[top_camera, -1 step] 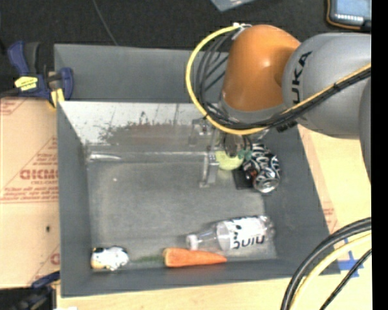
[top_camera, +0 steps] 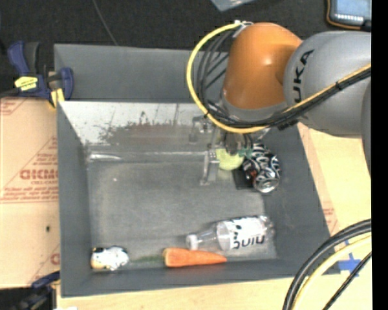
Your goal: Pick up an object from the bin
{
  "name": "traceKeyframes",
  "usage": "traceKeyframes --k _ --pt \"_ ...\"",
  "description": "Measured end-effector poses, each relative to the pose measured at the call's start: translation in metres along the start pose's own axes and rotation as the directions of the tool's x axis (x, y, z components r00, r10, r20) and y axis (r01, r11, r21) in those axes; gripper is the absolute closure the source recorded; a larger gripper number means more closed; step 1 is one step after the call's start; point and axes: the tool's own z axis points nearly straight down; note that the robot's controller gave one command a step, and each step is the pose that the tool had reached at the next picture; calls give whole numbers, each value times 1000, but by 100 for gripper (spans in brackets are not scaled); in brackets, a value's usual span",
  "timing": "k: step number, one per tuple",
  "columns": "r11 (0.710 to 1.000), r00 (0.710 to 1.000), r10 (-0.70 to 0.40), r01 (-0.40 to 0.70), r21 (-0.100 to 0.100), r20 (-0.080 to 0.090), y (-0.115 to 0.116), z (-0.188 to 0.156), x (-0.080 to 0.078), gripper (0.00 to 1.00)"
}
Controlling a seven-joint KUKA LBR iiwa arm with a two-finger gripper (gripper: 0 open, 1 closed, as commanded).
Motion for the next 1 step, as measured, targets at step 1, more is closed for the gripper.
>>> traceKeyframes --k 1 --pt "998 998 -58 58 -1 -6 -41 -19 27 0"
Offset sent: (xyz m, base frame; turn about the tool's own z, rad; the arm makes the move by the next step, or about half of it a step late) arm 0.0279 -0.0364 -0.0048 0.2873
